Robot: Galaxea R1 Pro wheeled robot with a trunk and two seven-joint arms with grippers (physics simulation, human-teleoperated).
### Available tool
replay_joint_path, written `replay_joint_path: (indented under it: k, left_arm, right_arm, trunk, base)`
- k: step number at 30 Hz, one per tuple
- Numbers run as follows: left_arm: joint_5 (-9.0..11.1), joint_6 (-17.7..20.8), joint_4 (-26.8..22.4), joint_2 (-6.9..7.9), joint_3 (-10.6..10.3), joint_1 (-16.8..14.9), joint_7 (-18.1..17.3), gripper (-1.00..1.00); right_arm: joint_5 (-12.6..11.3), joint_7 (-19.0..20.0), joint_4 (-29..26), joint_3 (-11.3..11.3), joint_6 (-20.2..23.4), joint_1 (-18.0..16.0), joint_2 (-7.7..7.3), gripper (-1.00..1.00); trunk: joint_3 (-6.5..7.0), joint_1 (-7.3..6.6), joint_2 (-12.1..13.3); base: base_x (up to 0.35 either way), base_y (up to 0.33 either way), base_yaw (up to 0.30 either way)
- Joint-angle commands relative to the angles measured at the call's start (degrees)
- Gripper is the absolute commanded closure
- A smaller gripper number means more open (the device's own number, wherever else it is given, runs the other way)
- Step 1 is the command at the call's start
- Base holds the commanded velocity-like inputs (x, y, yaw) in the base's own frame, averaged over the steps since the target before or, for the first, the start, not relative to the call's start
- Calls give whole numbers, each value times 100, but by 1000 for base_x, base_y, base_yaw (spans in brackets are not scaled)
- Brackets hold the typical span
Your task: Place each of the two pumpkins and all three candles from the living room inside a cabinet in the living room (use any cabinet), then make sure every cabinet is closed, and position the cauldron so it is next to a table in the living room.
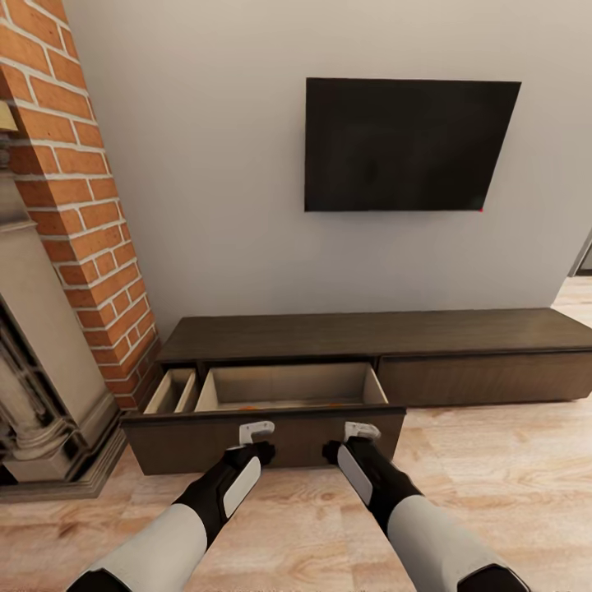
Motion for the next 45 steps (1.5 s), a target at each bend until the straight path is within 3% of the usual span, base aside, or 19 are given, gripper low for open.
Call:
replay_joint_path:
  k: [1, 6, 8, 11, 14, 18, 27, 36, 45]
  left_arm:
    - [20, 6, -1, 0, -22, -3, 41, -100]
    - [-78, -217, 18, 0, -38, 22, 32, -100]
    - [-260, -389, 59, 0, -41, 29, 24, -100]
    - [-694, -780, 222, 0, -47, 39, 18, -100]
    - [-912, -1066, 304, 0, -49, 58, 11, -100]
    - [-966, -1136, 323, 0, -49, 74, 8, -100]
    - [-993, -1187, 326, 0, -57, 54, 7, -100]
    - [-1001, -1480, 326, 0, -58, 51, 4, -100]
    - [-1153, -1996, 479, 0, -65, 60, 6, -100]
  right_arm:
    - [-38, -46, 2, 102, -90, -2, 0, -100]
    - [-41, -45, 26, 233, -382, 1, 0, -100]
    - [-43, -45, 29, 238, -398, 1, 0, -100]
    - [-41, -45, 30, 241, -413, 1, 0, -100]
    - [-38, -42, 30, 242, -417, 8, 0, -100]
    - [-25, -44, 32, 247, -465, 18, 0, -100]
    - [-7, 77, 401, 277, -1360, 44, 0, -100]
    - [4, 308, 799, 298, -2182, 45, -6, -100]
    - [-3, 488, 973, 884, -2994, 54, -7, -100]
  trunk:
    - [-24, 22, -44]
    - [-114, 132, -245]
    - [-150, 175, -325]
    - [-204, 241, -445]
    - [-257, 307, -566]
    - [-329, 395, -726]
    - [-491, 593, -1087]
    - [-652, 790, -1448]
    - [-814, 988, -1809]
  base:
    - [0, 0, 13]
    - [0, 0, 3]
    - [0, 0, 0]
    - [0, 0, 0]
    - [0, 0, 0]
    - [0, 0, 0]
    - [0, 0, 0]
    - [0, 0, 0]
    - [0, 0, 0]
